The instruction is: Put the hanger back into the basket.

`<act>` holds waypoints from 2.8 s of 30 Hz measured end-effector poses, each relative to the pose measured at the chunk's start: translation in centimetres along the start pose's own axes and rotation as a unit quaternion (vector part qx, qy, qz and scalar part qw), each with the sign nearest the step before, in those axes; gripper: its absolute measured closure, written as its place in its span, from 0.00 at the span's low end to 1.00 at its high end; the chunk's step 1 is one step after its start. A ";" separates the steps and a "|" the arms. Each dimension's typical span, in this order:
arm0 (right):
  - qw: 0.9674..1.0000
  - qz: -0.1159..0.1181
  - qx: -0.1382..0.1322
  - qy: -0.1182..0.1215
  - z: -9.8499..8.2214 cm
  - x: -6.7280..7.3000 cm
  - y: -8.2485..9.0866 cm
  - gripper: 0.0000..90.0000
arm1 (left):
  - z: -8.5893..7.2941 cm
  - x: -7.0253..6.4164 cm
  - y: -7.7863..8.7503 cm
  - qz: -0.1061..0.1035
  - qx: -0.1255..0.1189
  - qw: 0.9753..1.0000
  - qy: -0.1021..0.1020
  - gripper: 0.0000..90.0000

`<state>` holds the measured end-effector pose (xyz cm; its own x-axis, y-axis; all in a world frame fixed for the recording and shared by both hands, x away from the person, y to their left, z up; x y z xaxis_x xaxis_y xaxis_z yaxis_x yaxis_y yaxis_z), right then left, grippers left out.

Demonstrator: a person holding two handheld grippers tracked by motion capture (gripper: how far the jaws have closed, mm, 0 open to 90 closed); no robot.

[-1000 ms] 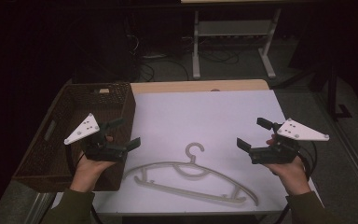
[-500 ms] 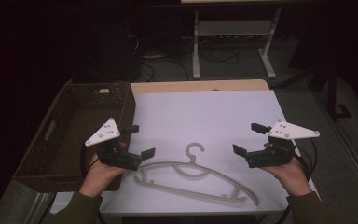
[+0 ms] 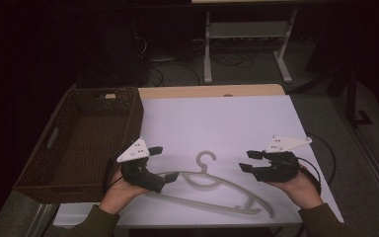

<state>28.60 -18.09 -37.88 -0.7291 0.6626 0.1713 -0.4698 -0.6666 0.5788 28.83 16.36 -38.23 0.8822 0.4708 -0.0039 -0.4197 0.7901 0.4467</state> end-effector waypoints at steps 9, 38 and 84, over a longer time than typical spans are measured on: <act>0.998 0.024 0.062 0.009 -1.2 0.7 -1.7 0.91 | -1.7 -0.3 -1.7 -0.008 0.051 0.999 -0.010 0.00; 0.977 -0.003 0.203 0.072 -5.2 1.8 -7.1 0.99 | -2.8 -0.1 -2.0 -0.014 0.063 0.998 0.000 0.00; 0.989 0.023 0.137 0.047 1.3 1.8 -12.8 0.99 | -2.8 0.3 -2.0 -0.010 0.060 0.998 0.011 0.00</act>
<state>33.95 -7.98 -43.93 -0.7960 0.5902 0.1344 -0.2921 -0.5690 0.7688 29.30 16.03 -41.58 0.8848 0.4647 -0.0340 -0.3717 0.7480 0.5499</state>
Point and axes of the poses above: each handheld gripper's, and its own axes: y roughly backward along the jaws, z roughly out of its top, x roughly to its left, the point moved 3 cm from there along -y, roughly forward along the jaws, and after that the axes turned 7 degrees about -y, right-handed, at the moved point
